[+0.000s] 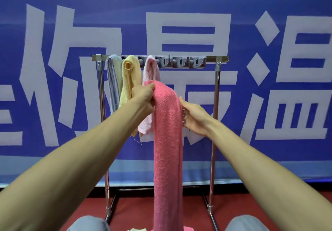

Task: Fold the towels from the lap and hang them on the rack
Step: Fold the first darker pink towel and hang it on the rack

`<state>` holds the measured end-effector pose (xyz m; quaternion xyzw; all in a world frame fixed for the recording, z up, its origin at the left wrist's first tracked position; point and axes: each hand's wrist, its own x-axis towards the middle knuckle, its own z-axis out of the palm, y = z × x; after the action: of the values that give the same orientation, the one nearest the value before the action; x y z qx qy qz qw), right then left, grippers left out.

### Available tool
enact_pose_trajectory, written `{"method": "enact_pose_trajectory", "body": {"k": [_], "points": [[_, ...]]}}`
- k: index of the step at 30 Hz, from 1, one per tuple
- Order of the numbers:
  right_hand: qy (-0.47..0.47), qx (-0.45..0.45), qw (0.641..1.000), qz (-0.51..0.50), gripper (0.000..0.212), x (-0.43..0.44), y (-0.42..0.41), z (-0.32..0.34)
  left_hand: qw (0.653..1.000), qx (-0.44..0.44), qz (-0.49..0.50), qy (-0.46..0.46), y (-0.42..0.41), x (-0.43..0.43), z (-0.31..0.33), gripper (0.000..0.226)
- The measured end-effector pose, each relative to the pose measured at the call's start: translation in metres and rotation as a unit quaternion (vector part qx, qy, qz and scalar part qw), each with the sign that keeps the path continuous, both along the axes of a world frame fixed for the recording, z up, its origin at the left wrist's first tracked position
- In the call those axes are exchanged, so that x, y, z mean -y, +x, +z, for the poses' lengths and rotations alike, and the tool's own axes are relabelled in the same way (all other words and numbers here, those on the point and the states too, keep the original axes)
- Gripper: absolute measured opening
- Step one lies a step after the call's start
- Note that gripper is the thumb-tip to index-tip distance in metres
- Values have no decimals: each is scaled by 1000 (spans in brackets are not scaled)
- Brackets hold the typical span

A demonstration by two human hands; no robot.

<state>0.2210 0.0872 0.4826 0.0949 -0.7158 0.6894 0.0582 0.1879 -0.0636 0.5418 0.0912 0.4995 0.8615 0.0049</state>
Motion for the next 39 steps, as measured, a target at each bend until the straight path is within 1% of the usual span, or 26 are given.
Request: {"method": "enact_pose_trajectory", "body": {"k": [1, 2, 4, 5, 7, 8, 10, 11, 12, 14, 16, 18, 20, 22, 24, 26, 28, 29, 31, 32, 35, 37, 39], "points": [[-10, -3, 1000, 10, 39, -2, 0, -4, 1000, 19, -8, 23, 0, 2, 1, 28], [2, -6, 1000, 16, 36, -4, -1, -8, 998, 35, -13, 44, -1, 4, 2, 28], [69, -14, 997, 10, 26, -6, -1, -18, 996, 61, -15, 71, -6, 8, 2, 27], [103, -28, 994, -6, 19, -5, -2, -23, 994, 71, -9, 82, -11, 10, 2, 27], [152, -75, 982, -81, 9, -2, -5, -34, 991, 86, 14, 102, -20, 14, 0, 28], [186, -106, 968, -132, 8, 1, -8, -40, 989, 91, 26, 110, -22, 15, -1, 29], [281, -149, 923, -216, 13, 8, -10, -50, 987, 99, 62, 109, -32, 16, -6, 31], [312, -158, 907, -236, 16, 13, -9, -54, 985, 109, 76, 111, -40, 16, -11, 32], [324, -159, 901, -242, 18, 17, -8, -58, 981, 127, 82, 118, -45, 16, -16, 32], [312, -153, 908, -235, 20, 24, -7, -62, 979, 141, 80, 121, -49, 18, -24, 34], [276, -140, 925, -220, 20, 26, -9, -62, 979, 130, 92, 124, -44, 22, -28, 36], [236, -132, 938, -217, 20, 27, -14, -59, 977, 121, 105, 140, -37, 26, -36, 31], [215, -134, 937, -242, 21, 28, -20, -52, 980, 117, 84, 140, -38, 29, -51, 24], [205, -148, 926, -281, 21, 31, -23, -40, 990, 112, 24, 82, -44, 33, -71, 21], [181, -167, 916, -317, 18, 34, -28, -28, 992, 114, -44, 6, -49, 33, -97, 35], [164, -170, 912, -336, 16, 38, -33, -22, 986, 122, -108, -28, -50, 32, -125, 37], [140, -155, 918, -338, 18, 42, -37, -23, 982, 117, -141, -54, -45, 29, -147, 35], [127, -146, 920, -340, 19, 43, -39, -24, 981, 97, -147, -77, -44, 28, -155, 39], [102, -127, 921, -354, 17, 40, -38, -25, 980, 57, -140, -132, -36, 25, -165, 56], [87, -116, 919, -366, 15, 38, -38, -25, 978, 39, -132, -155, -31, 24, -167, 56], [53, -91, 912, -397, 13, 28, -36, -26, 967, -19, -114, -226, -18, 23, -167, 37], [66, -87, 907, -408, 14, 18, -34, -25, 955, -61, -108, -271, -11, 20, -165, 27], [68, -84, 905, -411, 12, 10, -30, -24, 951, -89, -94, -282, -7, 14, -161, 22]]}}
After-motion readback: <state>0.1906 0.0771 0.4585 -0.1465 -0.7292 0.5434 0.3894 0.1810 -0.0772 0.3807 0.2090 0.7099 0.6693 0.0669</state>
